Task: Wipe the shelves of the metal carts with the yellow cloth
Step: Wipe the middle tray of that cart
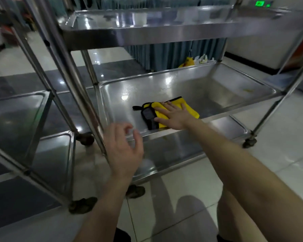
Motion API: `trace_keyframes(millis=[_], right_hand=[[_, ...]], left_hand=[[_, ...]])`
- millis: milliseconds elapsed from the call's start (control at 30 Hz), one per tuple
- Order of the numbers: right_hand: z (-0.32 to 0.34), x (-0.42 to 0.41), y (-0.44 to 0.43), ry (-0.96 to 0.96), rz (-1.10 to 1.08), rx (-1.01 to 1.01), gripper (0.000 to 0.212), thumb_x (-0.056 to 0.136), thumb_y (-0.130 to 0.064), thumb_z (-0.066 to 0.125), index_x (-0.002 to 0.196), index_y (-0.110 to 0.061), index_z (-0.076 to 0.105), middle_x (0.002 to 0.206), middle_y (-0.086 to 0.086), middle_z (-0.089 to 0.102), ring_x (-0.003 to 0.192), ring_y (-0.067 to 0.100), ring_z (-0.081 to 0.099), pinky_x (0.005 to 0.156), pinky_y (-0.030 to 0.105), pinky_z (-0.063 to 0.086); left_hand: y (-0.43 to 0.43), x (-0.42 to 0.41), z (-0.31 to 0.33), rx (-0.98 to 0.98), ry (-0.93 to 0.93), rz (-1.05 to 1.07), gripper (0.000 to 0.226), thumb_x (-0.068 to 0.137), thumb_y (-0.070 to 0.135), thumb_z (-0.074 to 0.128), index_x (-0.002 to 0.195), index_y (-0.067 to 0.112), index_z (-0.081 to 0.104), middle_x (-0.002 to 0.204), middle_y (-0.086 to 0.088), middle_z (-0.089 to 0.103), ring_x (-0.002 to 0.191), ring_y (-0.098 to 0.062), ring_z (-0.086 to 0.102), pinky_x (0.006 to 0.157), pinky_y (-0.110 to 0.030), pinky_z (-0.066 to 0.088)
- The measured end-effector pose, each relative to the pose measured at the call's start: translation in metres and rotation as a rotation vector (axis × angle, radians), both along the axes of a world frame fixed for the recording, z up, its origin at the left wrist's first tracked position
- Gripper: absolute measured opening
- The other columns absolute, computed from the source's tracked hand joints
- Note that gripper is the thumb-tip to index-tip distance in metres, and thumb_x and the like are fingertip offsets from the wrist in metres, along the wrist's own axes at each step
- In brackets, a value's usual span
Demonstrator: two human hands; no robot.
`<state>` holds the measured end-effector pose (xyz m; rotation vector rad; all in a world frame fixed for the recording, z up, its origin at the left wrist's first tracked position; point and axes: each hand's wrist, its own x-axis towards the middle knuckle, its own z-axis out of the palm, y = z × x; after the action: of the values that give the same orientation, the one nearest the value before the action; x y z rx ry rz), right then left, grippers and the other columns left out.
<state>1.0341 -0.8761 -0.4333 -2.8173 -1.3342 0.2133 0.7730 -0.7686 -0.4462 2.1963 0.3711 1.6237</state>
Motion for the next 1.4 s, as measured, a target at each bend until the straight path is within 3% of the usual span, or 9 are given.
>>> trace_keyframes(millis=[67, 200, 333, 400, 567, 800, 1000, 1200, 1400], right_hand=[[0.002, 0.003, -0.002, 0.012, 0.012, -0.016, 0.077, 0.095, -0.090, 0.017, 0.164, -0.060, 0.002, 0.178, -0.016, -0.007, 0.165, 0.015, -0.008, 0.126, 0.068, -0.011], [0.003, 0.023, -0.020, 0.022, 0.053, -0.023, 0.073, 0.098, -0.085, 0.020, 0.165, -0.059, 0.003, 0.179, -0.015, -0.006, 0.165, 0.015, -0.009, 0.126, 0.069, -0.011], [0.000, 0.071, -0.061, 0.007, 0.076, 0.007, 0.072, 0.099, -0.084, 0.018, 0.165, -0.059, 0.004, 0.179, -0.015, -0.004, 0.165, 0.015, -0.007, 0.127, 0.068, -0.011], [-0.002, 0.099, -0.085, 0.006, 0.086, 0.018, 0.072, 0.098, -0.085, 0.017, 0.164, -0.060, 0.004, 0.179, -0.015, -0.003, 0.165, 0.014, -0.007, 0.127, 0.067, -0.011], [-0.006, 0.178, -0.145, 0.017, 0.093, 0.056, 0.076, 0.093, -0.089, 0.017, 0.163, -0.062, 0.005, 0.179, -0.017, -0.001, 0.165, 0.013, -0.006, 0.128, 0.065, -0.011], [-0.013, 0.299, -0.237, 0.020, 0.062, 0.073, 0.080, 0.085, -0.096, 0.012, 0.159, -0.068, 0.002, 0.177, -0.021, -0.002, 0.165, 0.011, -0.006, 0.128, 0.064, -0.011], [-0.015, 0.417, -0.316, 0.040, -0.192, 0.059, 0.082, 0.083, -0.097, 0.009, 0.159, -0.068, 0.000, 0.178, -0.020, -0.001, 0.166, 0.015, -0.003, 0.124, 0.069, -0.015], [-0.016, 0.402, -0.241, 0.008, -0.417, 0.121, 0.094, 0.085, -0.094, 0.006, 0.168, -0.048, 0.012, 0.180, 0.005, -0.001, 0.165, 0.037, -0.006, 0.115, 0.084, -0.010], [-0.006, 0.286, -0.101, 0.006, 0.065, 0.046, 0.081, 0.095, -0.086, 0.013, 0.168, -0.052, 0.005, 0.180, 0.000, -0.008, 0.165, 0.034, -0.011, 0.116, 0.081, -0.012]], left_hand=[[-0.011, 0.025, -0.003, -0.016, 0.119, -0.110, 0.007, 0.104, 0.016, 0.062, 0.109, 0.012, 0.062, 0.105, 0.003, 0.054, 0.094, -0.018, 0.055, 0.081, -0.041, 0.051], [-0.008, 0.073, -0.004, -0.142, 0.247, -0.089, 0.018, 0.106, 0.026, 0.052, 0.112, 0.013, 0.063, 0.108, -0.002, 0.061, 0.096, -0.008, 0.049, 0.085, -0.032, 0.047], [-0.015, 0.123, -0.001, -0.180, 0.361, 0.007, 0.011, 0.106, 0.013, 0.057, 0.106, 0.006, 0.065, 0.102, -0.013, 0.063, 0.096, -0.032, 0.059, 0.087, -0.048, 0.049], [-0.030, 0.152, 0.006, -0.143, 0.417, 0.061, 0.013, 0.106, 0.010, 0.056, 0.102, 0.004, 0.067, 0.098, -0.016, 0.066, 0.096, -0.038, 0.060, 0.086, -0.048, 0.045], [-0.090, 0.237, 0.024, -0.158, 0.558, 0.134, 0.026, 0.109, 0.023, 0.048, 0.111, 0.004, 0.066, 0.111, -0.018, 0.067, 0.107, -0.039, 0.058, 0.093, -0.055, 0.047], [-0.147, 0.335, 0.012, -0.101, 0.750, 0.250, 0.041, 0.110, 0.036, 0.045, 0.124, 0.004, 0.066, 0.123, -0.022, 0.067, 0.115, -0.042, 0.059, 0.099, -0.051, 0.048], [-0.151, 0.347, -0.002, -0.087, 0.817, 0.388, 0.035, 0.107, 0.033, 0.054, 0.118, 0.003, 0.070, 0.120, -0.026, 0.065, 0.115, -0.044, 0.057, 0.099, -0.051, 0.045], [-0.169, 0.352, 0.004, -0.061, 0.843, 0.456, 0.034, 0.107, 0.024, 0.049, 0.113, 0.003, 0.074, 0.112, -0.022, 0.069, 0.107, -0.041, 0.060, 0.091, -0.051, 0.048], [-0.173, 0.345, 0.009, -0.144, 0.826, 0.493, 0.028, 0.103, 0.024, 0.052, 0.108, 0.013, 0.077, 0.108, -0.013, 0.073, 0.107, -0.036, 0.063, 0.083, -0.044, 0.050]])
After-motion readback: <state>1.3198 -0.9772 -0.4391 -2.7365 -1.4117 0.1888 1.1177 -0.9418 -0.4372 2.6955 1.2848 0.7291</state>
